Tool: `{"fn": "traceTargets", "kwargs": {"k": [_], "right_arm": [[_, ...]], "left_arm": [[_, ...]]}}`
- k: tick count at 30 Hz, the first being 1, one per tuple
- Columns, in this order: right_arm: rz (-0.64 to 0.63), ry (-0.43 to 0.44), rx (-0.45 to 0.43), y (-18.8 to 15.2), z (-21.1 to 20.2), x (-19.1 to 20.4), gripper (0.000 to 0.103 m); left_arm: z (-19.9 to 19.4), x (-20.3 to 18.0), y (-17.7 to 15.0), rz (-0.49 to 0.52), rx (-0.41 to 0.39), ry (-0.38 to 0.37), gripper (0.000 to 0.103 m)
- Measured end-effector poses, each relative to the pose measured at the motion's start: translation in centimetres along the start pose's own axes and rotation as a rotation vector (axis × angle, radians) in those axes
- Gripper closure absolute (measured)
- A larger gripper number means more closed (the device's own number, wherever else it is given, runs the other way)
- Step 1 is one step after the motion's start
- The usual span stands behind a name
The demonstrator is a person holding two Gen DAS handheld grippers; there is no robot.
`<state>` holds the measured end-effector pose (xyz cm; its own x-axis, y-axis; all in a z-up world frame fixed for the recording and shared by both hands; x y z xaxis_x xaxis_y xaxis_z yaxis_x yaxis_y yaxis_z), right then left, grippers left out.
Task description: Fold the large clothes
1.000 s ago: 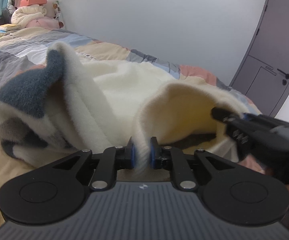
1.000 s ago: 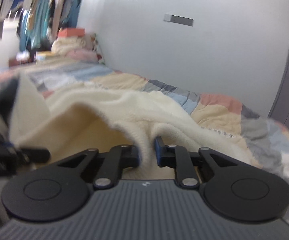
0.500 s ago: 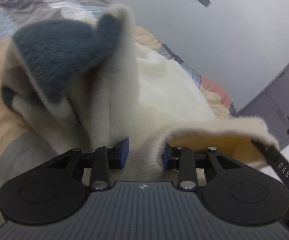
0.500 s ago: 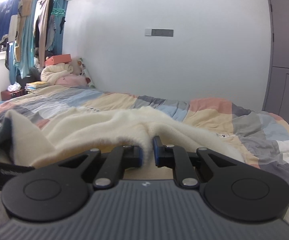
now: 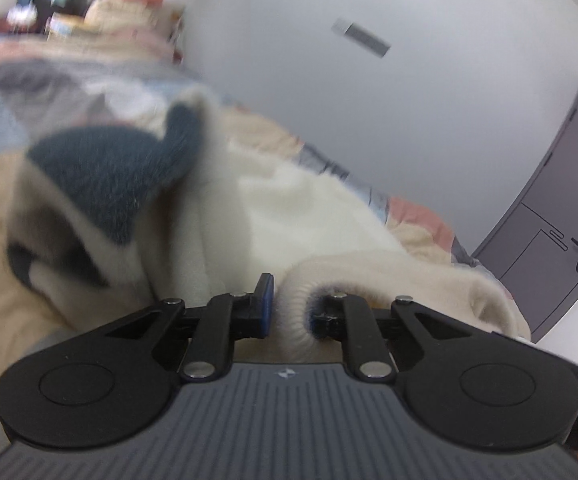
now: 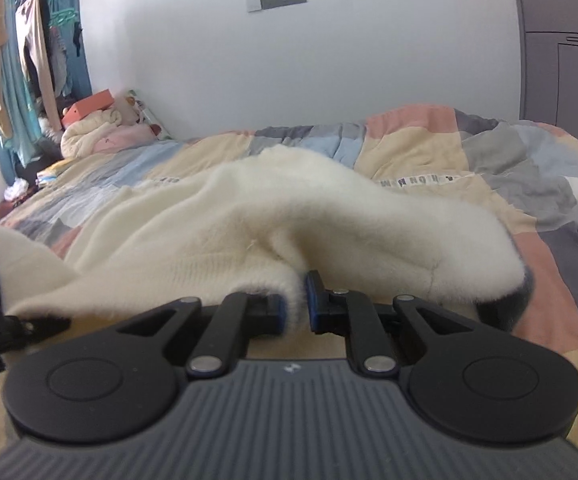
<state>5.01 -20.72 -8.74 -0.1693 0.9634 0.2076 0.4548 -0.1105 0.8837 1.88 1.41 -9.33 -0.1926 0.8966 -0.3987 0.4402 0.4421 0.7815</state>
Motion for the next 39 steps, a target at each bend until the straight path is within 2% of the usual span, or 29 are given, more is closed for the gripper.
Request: {"fn": "traceTargets", "kwargs": {"k": [4, 9, 12, 15, 20, 25, 28, 34, 39], "right_arm": [[-0.034, -0.010, -0.093, 0.5, -2.3, 0.4, 0.090], [-0.063, -0.033, -0.216, 1.9, -4.7, 0.3, 0.090], [-0.071, -0.026, -0.288, 3.8, -6.1, 0.3, 0.090], [-0.099, -0.024, -0.339, 6.7, -6.9, 0.4, 0.090], [-0.060, 0.015, -0.374, 12.4, -8.4, 0.1, 0.090], [0.005, 0.154, -0.428, 17.8, -10.8, 0.3, 0.092], [-0.009, 0.196, -0.470, 21.1, -12.6, 1.1, 0.093], [-0.075, 0.257, -0.580, 27.2, -17.8, 3.2, 0.093], [-0.081, 0.338, -0.615, 33.0, -21.9, 4.3, 0.093]], "left_arm": [[-2.1, -0.3, 0.1, -0.028, -0.047, -0.048, 0.087], [-5.4, -1.8, 1.4, -0.038, -0.143, -0.097, 0.088], [-7.6, -3.4, 2.4, -0.041, -0.231, -0.140, 0.088], [-8.6, -5.6, 4.2, -0.049, -0.276, -0.174, 0.089], [-11.1, -9.0, 8.5, -0.056, -0.343, -0.224, 0.089], [-14.4, -11.6, 14.0, -0.082, -0.395, -0.277, 0.091], [-16.8, -12.8, 17.3, -0.094, -0.435, -0.314, 0.091], [-23.7, -16.0, 24.3, -0.060, -0.541, -0.388, 0.091], [-29.7, -19.1, 30.8, 0.024, -0.613, -0.434, 0.091]]}}
Point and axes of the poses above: each gripper's, at about its wrist camera, not at the fingertips, and z roughly the way its jaws point, x to its left, y to its top, the point moved 1 cm from there along z, roughly the way its jaws point, and after that the axes turned 10 degrees about y, right-handed, at the moved point
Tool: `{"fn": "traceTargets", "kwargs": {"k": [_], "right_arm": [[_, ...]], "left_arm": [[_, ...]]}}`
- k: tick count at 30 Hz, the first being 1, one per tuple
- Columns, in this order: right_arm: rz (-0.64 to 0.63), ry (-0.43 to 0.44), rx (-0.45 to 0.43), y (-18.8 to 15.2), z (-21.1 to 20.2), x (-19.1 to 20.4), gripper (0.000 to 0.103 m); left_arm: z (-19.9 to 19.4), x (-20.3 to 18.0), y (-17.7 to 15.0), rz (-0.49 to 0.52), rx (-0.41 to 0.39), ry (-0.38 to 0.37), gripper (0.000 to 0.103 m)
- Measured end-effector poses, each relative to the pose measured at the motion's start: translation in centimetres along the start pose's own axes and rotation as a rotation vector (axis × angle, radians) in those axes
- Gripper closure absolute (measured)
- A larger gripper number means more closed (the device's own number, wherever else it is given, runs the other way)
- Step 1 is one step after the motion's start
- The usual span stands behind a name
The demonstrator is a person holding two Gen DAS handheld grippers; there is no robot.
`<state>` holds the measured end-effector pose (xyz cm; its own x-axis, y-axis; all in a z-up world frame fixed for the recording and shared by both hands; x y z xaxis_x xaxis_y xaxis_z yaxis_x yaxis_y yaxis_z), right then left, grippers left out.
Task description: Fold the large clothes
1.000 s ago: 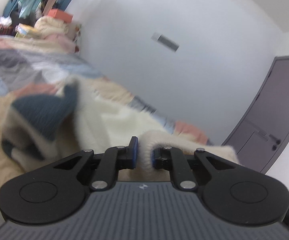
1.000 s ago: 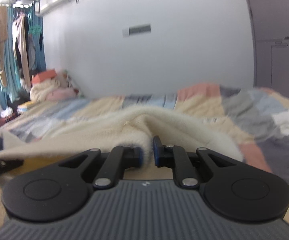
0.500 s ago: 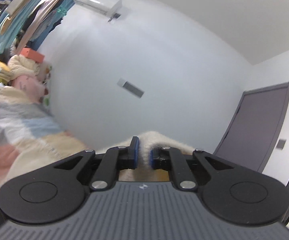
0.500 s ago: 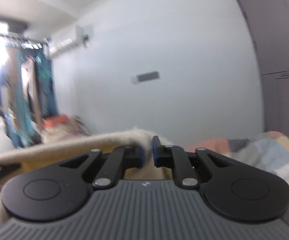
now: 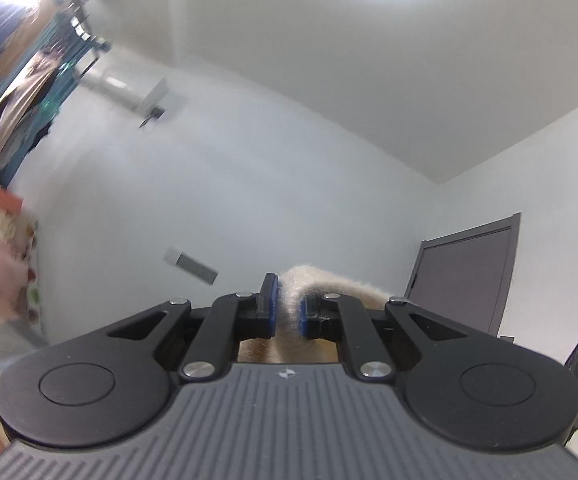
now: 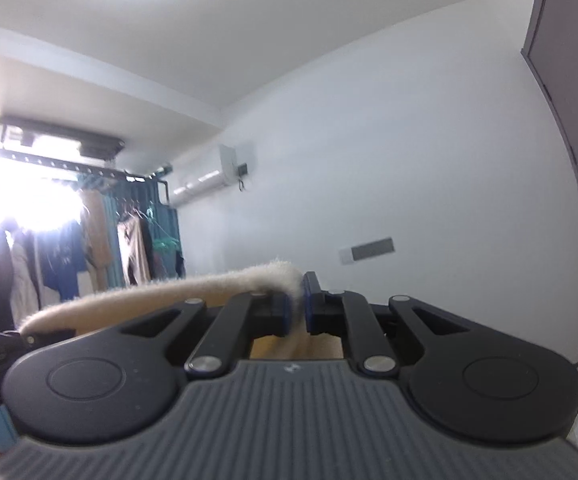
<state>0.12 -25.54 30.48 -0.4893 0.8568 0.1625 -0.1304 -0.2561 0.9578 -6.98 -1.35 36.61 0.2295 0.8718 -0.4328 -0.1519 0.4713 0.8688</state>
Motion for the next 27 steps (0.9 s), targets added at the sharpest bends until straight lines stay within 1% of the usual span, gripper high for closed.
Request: {"fn": "traceTargets", "kwargs": {"k": [3, 5, 7, 9, 11, 13, 14, 16, 19, 21, 23, 25, 27], "right_arm": [[-0.037, 0.038, -0.031, 3.8, 0.3, 1.1, 0.093], [-0.092, 0.049, -0.033, 6.0, 0.4, 2.0, 0.093], [-0.112, 0.045, -0.026, 7.8, 1.1, 2.5, 0.093], [-0.113, 0.044, -0.017, 9.0, 2.0, 2.5, 0.093], [-0.131, 0.029, 0.011, 9.0, 3.4, 2.2, 0.093], [-0.172, 0.019, 0.066, 7.5, 5.4, 1.7, 0.093], [-0.185, 0.007, 0.096, 6.4, 6.5, 1.3, 0.093], [-0.171, -0.022, 0.164, 3.9, 8.6, -0.1, 0.093], [-0.119, -0.048, 0.258, -0.4, 11.8, -3.6, 0.093], [-0.097, -0.062, 0.303, -3.5, 14.0, -6.1, 0.093], [-0.100, -0.075, 0.320, -6.8, 16.3, -8.3, 0.093], [-0.115, -0.101, 0.362, -10.3, 18.6, -10.3, 0.093], [-0.094, -0.129, 0.423, -14.5, 21.4, -12.7, 0.093]], "left_arm": [[-0.7, -3.0, 4.9, 0.067, -0.043, -0.008, 0.091], [-0.7, -4.2, 7.6, 0.065, -0.038, -0.007, 0.091], [-0.1, -5.3, 9.9, 0.070, -0.026, -0.017, 0.091], [0.7, -5.8, 11.3, 0.081, -0.014, -0.016, 0.091], [2.1, -5.6, 11.9, 0.090, 0.002, -0.009, 0.090], [3.6, -5.0, 10.7, 0.087, 0.031, 0.012, 0.090], [5.0, -4.1, 9.6, 0.083, 0.055, 0.027, 0.090], [7.7, -2.9, 7.2, 0.082, 0.124, 0.049, 0.090], [11.5, -0.5, 2.9, 0.066, 0.214, 0.091, 0.090], [14.3, 2.0, -0.8, 0.065, 0.256, 0.122, 0.090], [17.2, 4.7, -4.8, 0.080, 0.288, 0.147, 0.090], [20.4, 8.0, -9.5, 0.084, 0.332, 0.181, 0.090], [24.3, 12.2, -14.8, 0.063, 0.397, 0.227, 0.090]]}}
Point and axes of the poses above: each gripper's, at about its wrist camera, not at the fingertips, and z roughly the way its jaws point, x to its left, y to its top, the point moved 1 cm from there along z, roughly the way its jaws point, and after that the axes turned 10 degrees about y, right-handed, at the moved point
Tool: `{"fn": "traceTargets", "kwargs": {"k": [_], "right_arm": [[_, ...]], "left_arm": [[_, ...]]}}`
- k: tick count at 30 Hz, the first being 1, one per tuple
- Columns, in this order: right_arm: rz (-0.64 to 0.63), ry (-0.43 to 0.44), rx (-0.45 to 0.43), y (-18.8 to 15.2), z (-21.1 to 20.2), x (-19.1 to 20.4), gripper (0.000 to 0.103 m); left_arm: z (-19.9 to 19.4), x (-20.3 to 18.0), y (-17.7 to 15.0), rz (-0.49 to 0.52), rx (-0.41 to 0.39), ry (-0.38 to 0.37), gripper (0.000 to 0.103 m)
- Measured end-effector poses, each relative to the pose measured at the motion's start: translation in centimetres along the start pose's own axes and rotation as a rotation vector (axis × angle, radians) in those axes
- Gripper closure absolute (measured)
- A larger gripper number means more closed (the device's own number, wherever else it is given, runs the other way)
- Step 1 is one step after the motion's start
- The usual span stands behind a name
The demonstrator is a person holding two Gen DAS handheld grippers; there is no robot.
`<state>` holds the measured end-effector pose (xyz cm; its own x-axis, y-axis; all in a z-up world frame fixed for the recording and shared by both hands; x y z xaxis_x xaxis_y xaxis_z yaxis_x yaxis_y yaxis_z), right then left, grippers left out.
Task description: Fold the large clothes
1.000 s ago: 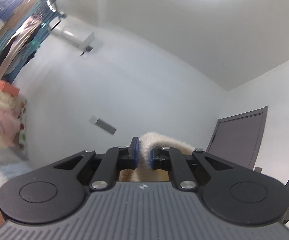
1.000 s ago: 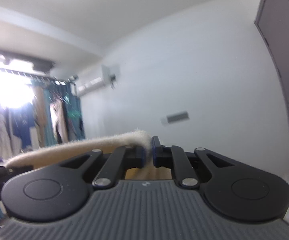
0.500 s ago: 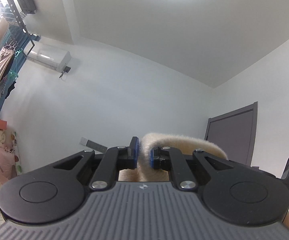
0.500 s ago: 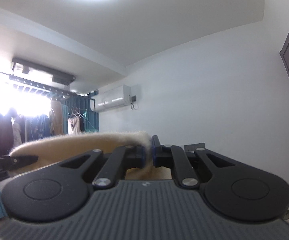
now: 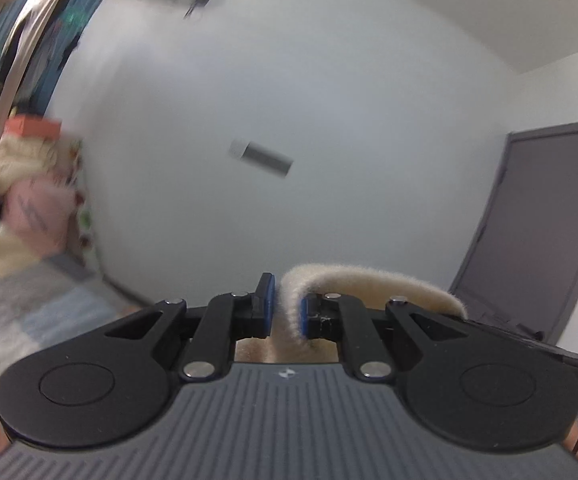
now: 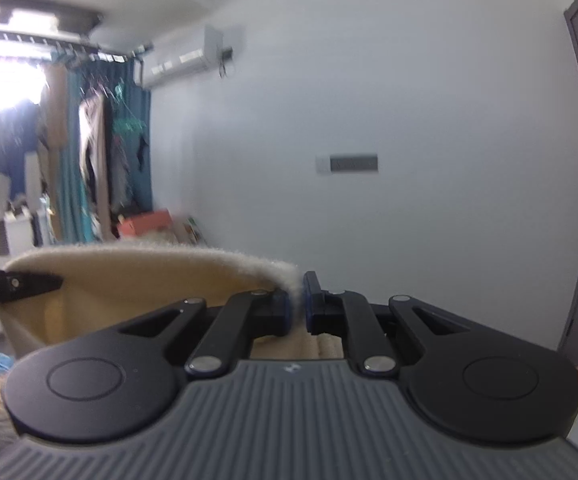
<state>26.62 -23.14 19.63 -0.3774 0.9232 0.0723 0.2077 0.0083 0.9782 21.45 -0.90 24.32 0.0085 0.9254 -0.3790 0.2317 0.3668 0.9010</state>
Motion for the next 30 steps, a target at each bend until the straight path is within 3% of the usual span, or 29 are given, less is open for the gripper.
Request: {"fn": "traceTargets", "kwargs": {"k": [4, 11, 17, 23, 27, 28, 30], "right_arm": [[0.118, -0.013, 0.126, -7.3, 9.2, -3.9, 0.093], [0.139, -0.045, 0.149, -18.8, 22.7, -7.3, 0.093], [0.157, -0.053, 0.250, -23.3, 30.1, -7.5, 0.093], [0.180, -0.038, 0.377, -26.4, 31.4, -7.8, 0.092], [0.171, -0.038, 0.383, -26.8, 30.4, -7.7, 0.092], [0.166, -0.037, 0.382, -26.7, 30.4, -7.8, 0.092], [0.134, -0.052, 0.374, -26.6, 30.4, -7.5, 0.092]], "left_arm": [[11.8, 5.2, -8.2, -0.032, 0.090, 0.043, 0.090], [28.9, 13.8, -19.0, -0.107, 0.188, 0.041, 0.089], [39.0, 18.9, -25.7, -0.092, 0.348, 0.129, 0.089], [42.0, 22.7, -28.2, -0.208, 0.496, 0.205, 0.089], [40.7, 22.1, -27.4, -0.220, 0.510, 0.217, 0.089], [39.9, 21.5, -26.7, -0.210, 0.515, 0.221, 0.084], [38.5, 20.4, -25.8, -0.192, 0.529, 0.235, 0.057]]}}
Point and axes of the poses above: each gripper's, at about its wrist camera, not at the fingertips, and z roughly the way its jaws point, x to its left, y to its top, the point moved 1 cm from there along z, roughly the way its jaws point, and after that the axes turned 10 degrees about y, right-handed, at the moved point
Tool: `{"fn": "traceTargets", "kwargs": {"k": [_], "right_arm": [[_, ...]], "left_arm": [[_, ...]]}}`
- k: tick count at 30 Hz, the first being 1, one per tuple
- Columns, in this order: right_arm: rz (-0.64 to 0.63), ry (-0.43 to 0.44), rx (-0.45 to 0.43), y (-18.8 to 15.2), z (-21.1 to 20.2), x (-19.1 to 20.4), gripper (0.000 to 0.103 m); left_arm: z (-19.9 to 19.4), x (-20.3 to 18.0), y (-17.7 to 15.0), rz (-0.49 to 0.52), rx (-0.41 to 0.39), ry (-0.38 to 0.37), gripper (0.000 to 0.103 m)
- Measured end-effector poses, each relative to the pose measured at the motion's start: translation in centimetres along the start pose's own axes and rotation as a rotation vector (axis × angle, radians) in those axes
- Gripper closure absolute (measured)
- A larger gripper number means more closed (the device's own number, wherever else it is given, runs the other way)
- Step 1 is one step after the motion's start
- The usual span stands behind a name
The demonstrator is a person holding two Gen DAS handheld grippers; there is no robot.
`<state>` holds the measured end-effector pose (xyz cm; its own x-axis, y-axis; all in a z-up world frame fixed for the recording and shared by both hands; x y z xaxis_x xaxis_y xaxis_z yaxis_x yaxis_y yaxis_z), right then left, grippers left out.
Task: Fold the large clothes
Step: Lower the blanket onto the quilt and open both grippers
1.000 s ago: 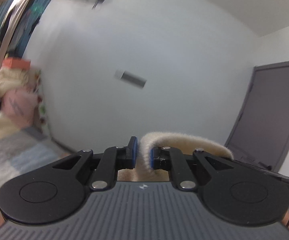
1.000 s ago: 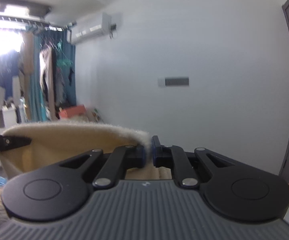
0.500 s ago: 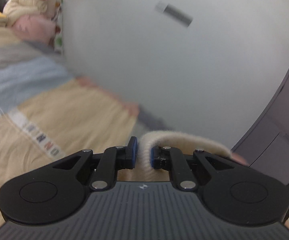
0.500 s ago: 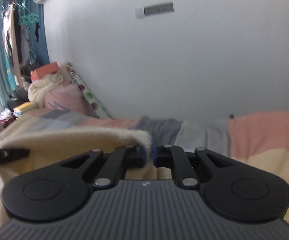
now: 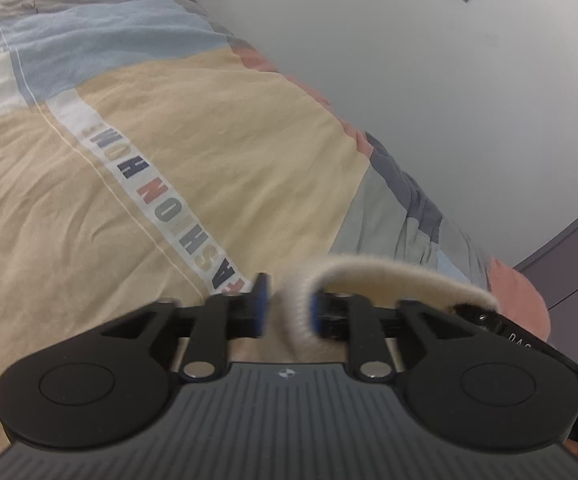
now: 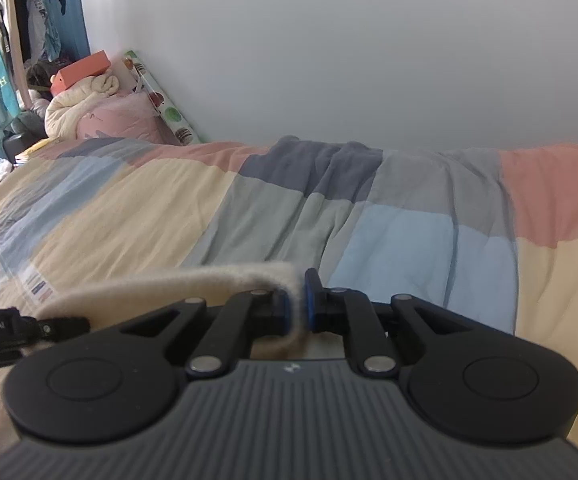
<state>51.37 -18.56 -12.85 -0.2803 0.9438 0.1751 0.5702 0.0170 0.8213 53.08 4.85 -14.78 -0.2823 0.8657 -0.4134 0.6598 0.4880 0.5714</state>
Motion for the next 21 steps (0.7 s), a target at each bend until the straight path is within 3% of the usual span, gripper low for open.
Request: {"fn": "traceTargets", "kwargs": {"k": [1, 2, 6, 13, 19, 21], "right_arm": [[-0.013, -0.007, -0.008, 0.0, -0.2, 0.3, 0.091], [-0.021, -0.017, -0.015, 0.0, -0.6, 0.5, 0.091], [0.004, -0.046, -0.043, 0.1, -2.4, 0.7, 0.066], [0.017, -0.027, -0.085, -0.9, -9.6, 2.0, 0.066], [-0.068, -0.007, -0.142, -3.2, -19.7, 4.9, 0.066], [-0.044, 0.036, -0.176, -4.1, -23.5, 5.3, 0.066]], "left_arm": [[-0.3, -0.2, 0.1, 0.001, 0.010, 0.016, 0.036], [-1.1, -0.4, 0.2, 0.000, 0.010, 0.022, 0.033], [-3.9, -0.4, 0.0, 0.036, -0.005, -0.017, 0.033], [-12.7, -0.4, -1.9, 0.091, -0.066, 0.010, 0.034], [-23.5, -0.6, -6.0, 0.166, -0.139, 0.038, 0.034], [-26.8, -0.7, -7.6, 0.177, -0.151, 0.035, 0.034]]}}
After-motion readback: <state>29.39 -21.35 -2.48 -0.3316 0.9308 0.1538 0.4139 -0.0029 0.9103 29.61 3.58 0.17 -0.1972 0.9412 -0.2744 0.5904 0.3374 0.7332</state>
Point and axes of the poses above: each gripper's, at about its wrist camera, not at the fingertips, and z roughly the way its jaws point, x to its left, y to its top, the point moved 1 cm from there along z, roughly the way its jaws point, and after that the axes turned 10 degrees about y, right-handed, at the moved point
